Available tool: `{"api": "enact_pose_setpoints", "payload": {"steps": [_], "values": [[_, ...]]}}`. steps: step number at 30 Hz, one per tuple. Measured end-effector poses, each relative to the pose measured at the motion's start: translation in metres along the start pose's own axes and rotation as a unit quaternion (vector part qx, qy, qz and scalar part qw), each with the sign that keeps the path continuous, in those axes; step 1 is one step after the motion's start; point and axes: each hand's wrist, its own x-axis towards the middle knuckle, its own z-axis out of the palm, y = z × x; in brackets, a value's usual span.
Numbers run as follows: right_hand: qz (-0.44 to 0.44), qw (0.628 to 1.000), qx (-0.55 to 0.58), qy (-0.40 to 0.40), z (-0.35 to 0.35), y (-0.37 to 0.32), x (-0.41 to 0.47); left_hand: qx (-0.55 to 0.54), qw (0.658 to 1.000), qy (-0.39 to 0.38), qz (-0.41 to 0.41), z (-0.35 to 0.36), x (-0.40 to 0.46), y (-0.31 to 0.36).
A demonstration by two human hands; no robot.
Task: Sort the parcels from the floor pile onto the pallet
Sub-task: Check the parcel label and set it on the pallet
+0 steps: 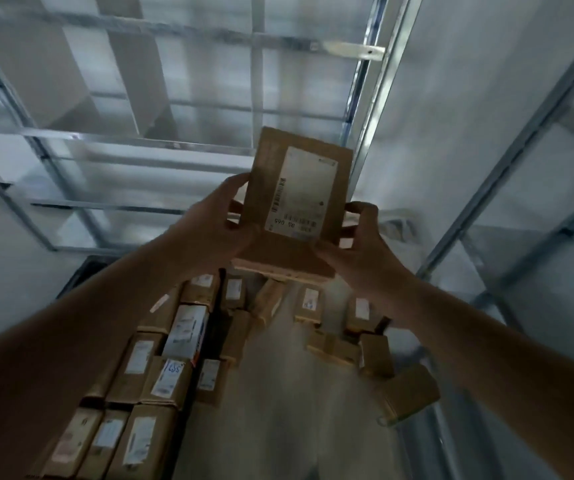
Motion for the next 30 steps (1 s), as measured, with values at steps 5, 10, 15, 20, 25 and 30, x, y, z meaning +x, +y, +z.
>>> {"api": "enact_pose_setpoints", "payload": {"steps": [5, 10, 15, 20, 25, 30], "values": [[-0.063, 0.997, 0.03, 0.025, 0.029, -0.073, -0.052, -0.05, 0.996, 0.037, 0.07, -0.057, -0.067, 0.041], [-0.094, 0.994, 0.052, 0.036, 0.049, -0.112, -0.088, -0.039, 0.992, 0.066, 0.105, -0.086, -0.115, 0.063], [-0.132, 0.99, 0.024, 0.03, 0.055, -0.143, -0.109, -0.034, 0.989, 0.088, 0.113, -0.105, -0.15, 0.082], [-0.179, 0.983, -0.02, -0.025, 0.061, -0.159, -0.125, -0.019, 0.985, 0.147, 0.092, -0.115, -0.183, 0.092], [-0.197, 0.975, -0.026, -0.094, 0.079, -0.151, -0.143, -0.004, 0.978, 0.206, 0.038, -0.107, -0.238, 0.087], [-0.188, 0.964, -0.027, -0.188, 0.115, -0.137, -0.162, 0.022, 0.965, 0.257, -0.049, -0.101, -0.31, 0.074]]}}
